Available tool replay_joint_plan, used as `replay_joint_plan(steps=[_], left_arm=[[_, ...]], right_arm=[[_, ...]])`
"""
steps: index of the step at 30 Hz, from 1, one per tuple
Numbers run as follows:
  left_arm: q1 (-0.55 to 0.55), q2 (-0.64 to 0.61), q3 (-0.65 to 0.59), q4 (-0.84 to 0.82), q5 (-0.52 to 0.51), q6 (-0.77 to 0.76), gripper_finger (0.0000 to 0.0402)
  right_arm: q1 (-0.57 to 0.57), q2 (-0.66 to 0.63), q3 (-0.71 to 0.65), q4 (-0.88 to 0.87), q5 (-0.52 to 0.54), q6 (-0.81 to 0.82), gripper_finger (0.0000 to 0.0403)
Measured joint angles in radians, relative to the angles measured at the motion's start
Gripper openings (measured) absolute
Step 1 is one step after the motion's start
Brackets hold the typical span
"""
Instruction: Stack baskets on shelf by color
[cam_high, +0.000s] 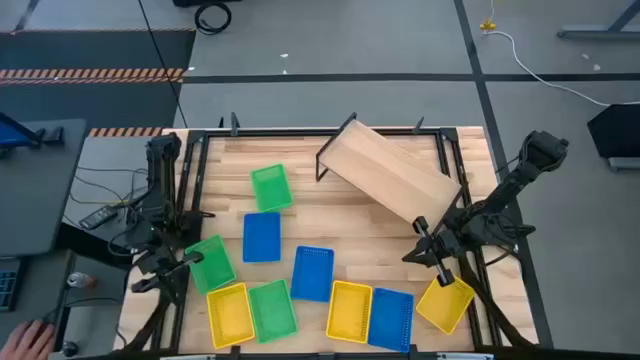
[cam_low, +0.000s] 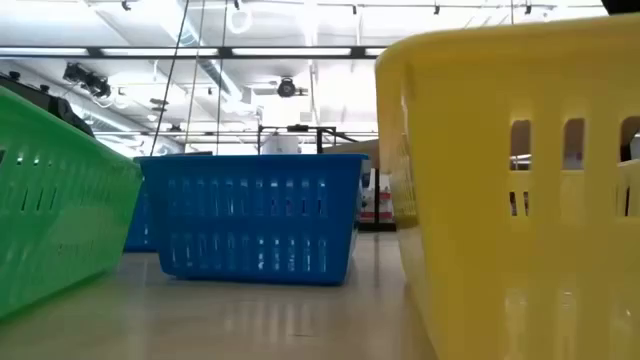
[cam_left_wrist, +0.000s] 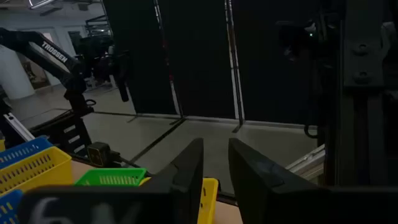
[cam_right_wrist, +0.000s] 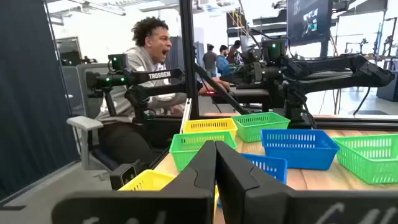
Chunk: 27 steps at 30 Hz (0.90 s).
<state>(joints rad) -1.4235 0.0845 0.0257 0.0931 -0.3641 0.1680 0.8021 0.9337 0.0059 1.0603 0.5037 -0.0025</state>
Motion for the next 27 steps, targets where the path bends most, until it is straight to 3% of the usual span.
replay_joint_plan(steps=[27], left_arm=[[0.0,0.0,0.0,0.0,0.0,0.0,0.0086]], right_arm=[[0.0,0.0,0.0,0.0,0.0,0.0,0.0016]])
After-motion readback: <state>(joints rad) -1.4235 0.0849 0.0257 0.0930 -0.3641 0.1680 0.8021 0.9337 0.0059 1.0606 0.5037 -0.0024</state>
